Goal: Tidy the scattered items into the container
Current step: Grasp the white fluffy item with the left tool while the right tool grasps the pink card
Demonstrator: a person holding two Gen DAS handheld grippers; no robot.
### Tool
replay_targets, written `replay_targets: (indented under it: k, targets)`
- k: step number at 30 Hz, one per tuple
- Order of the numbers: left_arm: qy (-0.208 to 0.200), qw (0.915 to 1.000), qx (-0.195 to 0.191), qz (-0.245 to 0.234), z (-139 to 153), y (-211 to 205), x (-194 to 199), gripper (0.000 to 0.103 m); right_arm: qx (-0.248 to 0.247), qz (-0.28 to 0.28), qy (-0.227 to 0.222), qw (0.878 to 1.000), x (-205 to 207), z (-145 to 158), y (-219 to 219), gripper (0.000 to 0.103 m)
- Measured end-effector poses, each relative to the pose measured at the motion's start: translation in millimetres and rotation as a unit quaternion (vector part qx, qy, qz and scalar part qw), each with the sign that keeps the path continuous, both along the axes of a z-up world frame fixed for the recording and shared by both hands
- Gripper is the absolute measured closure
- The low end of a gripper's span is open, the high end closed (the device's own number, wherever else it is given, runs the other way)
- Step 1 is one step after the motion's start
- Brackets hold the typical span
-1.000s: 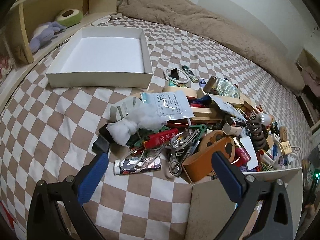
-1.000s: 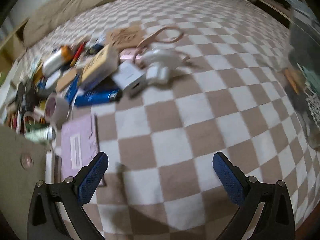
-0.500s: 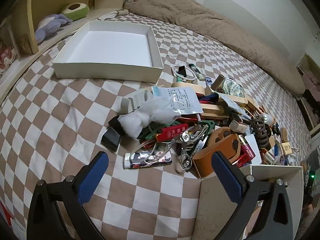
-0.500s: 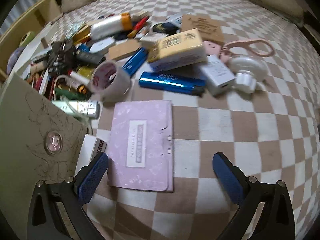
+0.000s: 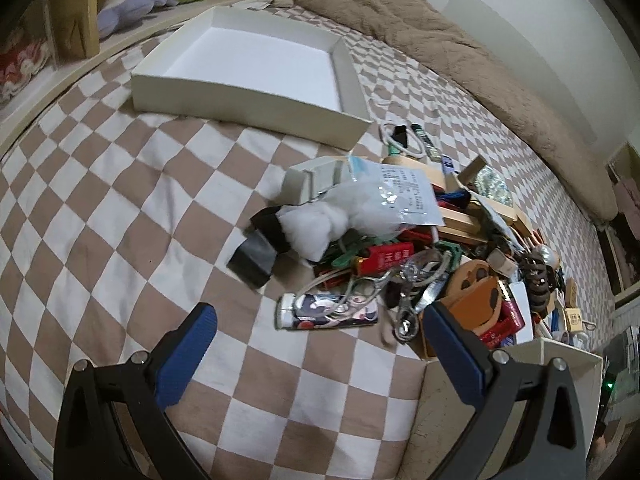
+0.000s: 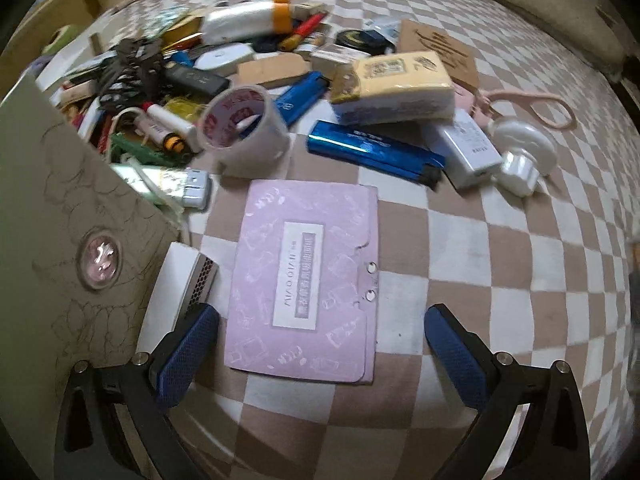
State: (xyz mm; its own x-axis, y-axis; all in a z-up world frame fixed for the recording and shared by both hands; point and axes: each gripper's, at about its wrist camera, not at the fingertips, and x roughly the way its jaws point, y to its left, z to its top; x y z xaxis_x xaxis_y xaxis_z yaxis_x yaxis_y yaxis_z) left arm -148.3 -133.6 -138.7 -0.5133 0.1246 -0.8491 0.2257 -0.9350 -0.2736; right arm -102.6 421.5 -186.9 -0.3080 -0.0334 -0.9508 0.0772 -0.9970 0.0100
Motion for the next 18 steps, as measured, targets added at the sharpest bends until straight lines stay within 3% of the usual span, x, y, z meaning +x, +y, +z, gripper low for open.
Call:
replay_targets:
  k: [2, 5, 10, 12, 15, 18]
  targets:
    - [-0.005, 1.0000, -0.002, 0.001, -3.3, -1.3, -1.8, 0.000, -0.002, -0.005, 0.002, 1.000, 1.5, 2.1, 0.2, 0.012]
    - [-0.005, 1.0000, 0.001, 0.003, -5.1, -4.0, -6.0, 0.000, -0.001, 0.008, 0.009, 1.000, 4.8, 8.2, -4.4, 0.035]
    - [0.012, 0.9999, -0.009, -0.001, 3.0, -5.1, -20.7, 0.000, -0.011, 0.023, 0.009, 1.000, 8.7, 12.5, -9.5, 0.036]
    - [0.016, 0.9980, -0.055, -0.027, 6.4, 2.7, -32.1, 0.000, -0.012, 0.025, 0.006, 1.000, 11.0, 12.7, -8.3, 0.036]
    - [0.014, 0.9878, -0.142, -0.063, 5.9, 15.2, -47.6, 0.000, -0.024, 0.022, 0.004, 0.999, 15.2, 13.4, -2.0, 0.036]
    - [0.004, 0.9855, -0.153, -0.074, 1.4, 18.6, -59.6, 0.000, -0.031, 0.019, 0.003, 0.999, 17.2, 13.3, 3.0, 0.036]
